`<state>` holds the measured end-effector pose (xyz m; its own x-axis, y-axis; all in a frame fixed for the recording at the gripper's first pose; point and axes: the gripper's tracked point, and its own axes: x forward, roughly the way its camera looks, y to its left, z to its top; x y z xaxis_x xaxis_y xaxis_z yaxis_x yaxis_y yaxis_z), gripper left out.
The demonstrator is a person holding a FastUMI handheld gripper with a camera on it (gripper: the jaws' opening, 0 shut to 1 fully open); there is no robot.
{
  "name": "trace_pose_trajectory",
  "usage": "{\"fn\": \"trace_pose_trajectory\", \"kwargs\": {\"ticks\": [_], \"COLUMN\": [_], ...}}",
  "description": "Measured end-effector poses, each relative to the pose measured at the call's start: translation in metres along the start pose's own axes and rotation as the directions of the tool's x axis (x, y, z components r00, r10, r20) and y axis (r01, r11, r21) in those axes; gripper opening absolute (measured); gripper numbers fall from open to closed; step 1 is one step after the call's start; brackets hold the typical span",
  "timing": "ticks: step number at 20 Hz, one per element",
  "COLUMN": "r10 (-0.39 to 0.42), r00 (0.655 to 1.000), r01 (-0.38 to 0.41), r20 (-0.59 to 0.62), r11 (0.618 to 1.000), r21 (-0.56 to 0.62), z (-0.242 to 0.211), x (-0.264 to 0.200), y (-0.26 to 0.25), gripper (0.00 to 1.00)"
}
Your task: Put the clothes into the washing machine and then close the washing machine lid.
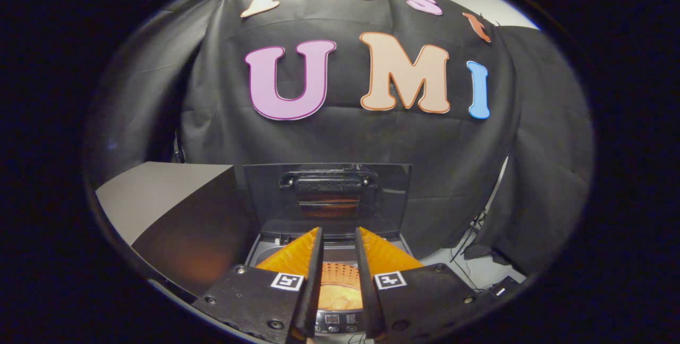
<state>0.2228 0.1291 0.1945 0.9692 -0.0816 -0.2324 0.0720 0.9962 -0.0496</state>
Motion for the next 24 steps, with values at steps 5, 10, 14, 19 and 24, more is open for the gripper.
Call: {"fn": "trace_pose_trajectory", "kwargs": {"ticks": [5, 10, 14, 19, 24], "r10": [-0.029, -0.05, -0.064, -0.046, -0.034], "r00": [0.999, 0.997, 0.996, 0.995, 0.992], "r01": [0.03, 0.05, 0.063, 0.046, 0.034], "r20": [0.042, 0.06, 0.068, 0.09, 0.126], "r11": [0.999, 0.999, 0.998, 0.999, 0.999], "r21": [-0.024, 0.004, 0.02, 0.0, -0.004], "z": [0.003, -0.005, -0.014, -0.018, -0.019], "x": [-0.028, -0.051, -0.067, -0.081, -0.085], "y": [-0.028, -0.05, -0.064, -0.072, -0.084], "gripper": [0.35, 0.35, 0.35, 0.35, 0.34]}}
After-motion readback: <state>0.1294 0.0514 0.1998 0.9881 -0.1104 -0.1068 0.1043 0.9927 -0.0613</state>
